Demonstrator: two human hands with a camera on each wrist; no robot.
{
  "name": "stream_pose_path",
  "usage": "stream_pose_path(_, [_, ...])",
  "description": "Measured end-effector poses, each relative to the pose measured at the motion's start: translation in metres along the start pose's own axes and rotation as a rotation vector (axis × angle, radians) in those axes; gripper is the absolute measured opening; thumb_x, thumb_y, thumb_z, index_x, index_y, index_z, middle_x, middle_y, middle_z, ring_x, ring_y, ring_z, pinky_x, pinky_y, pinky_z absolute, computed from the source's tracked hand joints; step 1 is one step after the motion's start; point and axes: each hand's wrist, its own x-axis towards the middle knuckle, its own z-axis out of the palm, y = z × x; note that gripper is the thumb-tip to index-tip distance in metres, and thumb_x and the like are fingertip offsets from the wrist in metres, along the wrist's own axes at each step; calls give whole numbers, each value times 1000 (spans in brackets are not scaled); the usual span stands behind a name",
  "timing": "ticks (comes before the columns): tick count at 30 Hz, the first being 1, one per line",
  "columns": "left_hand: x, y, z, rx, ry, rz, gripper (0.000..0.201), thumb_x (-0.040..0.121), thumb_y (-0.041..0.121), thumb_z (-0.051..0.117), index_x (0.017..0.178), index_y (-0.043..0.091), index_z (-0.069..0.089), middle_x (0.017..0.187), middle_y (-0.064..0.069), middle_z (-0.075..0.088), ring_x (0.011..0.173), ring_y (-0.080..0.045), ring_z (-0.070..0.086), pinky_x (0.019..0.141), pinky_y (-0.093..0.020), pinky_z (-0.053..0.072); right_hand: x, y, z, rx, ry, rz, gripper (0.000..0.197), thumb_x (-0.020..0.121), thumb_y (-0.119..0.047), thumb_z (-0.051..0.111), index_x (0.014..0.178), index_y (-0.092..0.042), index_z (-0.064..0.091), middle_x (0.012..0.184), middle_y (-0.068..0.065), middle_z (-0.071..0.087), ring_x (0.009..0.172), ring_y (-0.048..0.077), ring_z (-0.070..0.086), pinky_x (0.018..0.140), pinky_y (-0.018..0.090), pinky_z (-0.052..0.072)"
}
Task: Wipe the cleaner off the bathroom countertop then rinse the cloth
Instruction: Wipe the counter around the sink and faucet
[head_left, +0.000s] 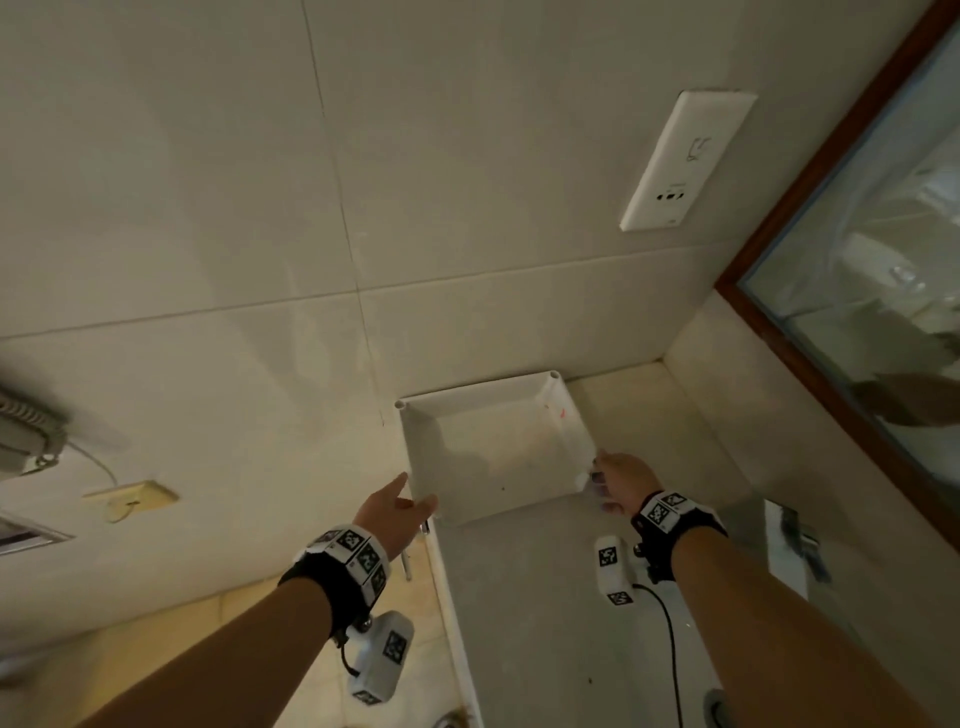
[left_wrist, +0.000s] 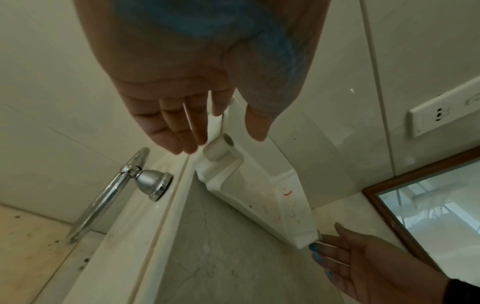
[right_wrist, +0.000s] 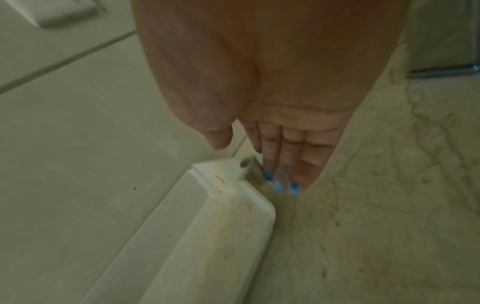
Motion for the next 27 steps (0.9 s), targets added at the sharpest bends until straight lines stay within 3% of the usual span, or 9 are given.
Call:
stream_pose_path(2, [-4, 3, -6, -38, 5, 1, 79, 87, 37, 70, 152, 18, 29, 139, -9, 52, 125, -28, 52, 104, -40, 43, -13, -7, -16, 29, 31, -19, 27, 100, -30, 48, 83, -11, 57, 89, 11, 58, 78, 25, 55, 71, 39, 51])
stream_pose_path(4, [-11, 11, -14, -21, 57, 29, 75, 87, 33, 71, 150, 17, 34, 144, -12, 48, 127, -29, 51, 104, -38, 42, -32, -12, -35, 110, 50, -44, 22, 100, -26, 49, 85, -12, 56, 90, 11, 59, 73, 24, 56, 67, 38, 50])
stream_pose_path(7, [-25, 30, -30, 22, 174, 131, 63, 83, 26, 74, 140, 16, 49, 136, -14, 54, 117, -31, 57, 96, -36, 47, -74, -17, -57, 232, 55, -109, 16, 100, -22, 50, 96, -8, 58, 87, 11, 64, 73, 24, 60, 65, 35, 50])
stream_pose_path(11, [-50, 55, -35, 34, 153, 329, 41, 81, 16, 72, 120, 11, 61, 118, -14, 62, 98, -27, 60, 84, -36, 50, -143, -8, -75, 291, 93, -166, 15, 100, -20, 51, 93, -12, 62, 76, 6, 66, 63, 17, 61, 58, 27, 48])
stream_pose_path(13, [-65, 64, -28, 88, 100, 438, 30, 82, 13, 70, 111, 13, 64, 107, -10, 65, 90, -24, 60, 78, -31, 46, -176, 8, -83, 350, 102, -168, 20, 101, -20, 48, 87, -13, 62, 66, 2, 65, 53, 13, 59, 50, 23, 46])
stream_pose_path(16, [-87, 80, -11, 121, -38, 529, 22, 84, 14, 69, 104, 21, 62, 102, -5, 61, 94, -25, 60, 79, -33, 47, -225, 41, -90, 412, 142, -201, 28, 100, -18, 48, 75, -16, 60, 59, 0, 61, 47, 11, 56, 43, 20, 42])
stream_pose_path(19, [-107, 100, 14, 291, -188, 629, 19, 87, 19, 68, 104, 20, 61, 100, -4, 61, 95, -25, 58, 81, -31, 45, -282, 73, -92, 275, 343, -217, 17, 100, -20, 50, 86, -17, 59, 74, 2, 62, 62, 15, 57, 55, 26, 43])
stream_pose_path(22, [-137, 119, 43, 531, -322, 759, 22, 89, 25, 65, 109, 19, 60, 105, -2, 61, 93, -20, 54, 82, -26, 40, -339, 114, -98, 269, 441, -207, 20, 101, -19, 47, 85, -14, 58, 76, 2, 61, 64, 14, 54, 57, 25, 41])
stream_pose_path(27, [-216, 143, 100, 890, -468, 1009, 29, 90, 32, 62, 116, 20, 58, 115, -5, 62, 107, -26, 57, 93, -30, 44, -429, 200, -116, -177, 707, -34, 33, 98, -31, 48, 84, -7, 65, 80, 8, 64, 76, 24, 59, 67, 31, 44])
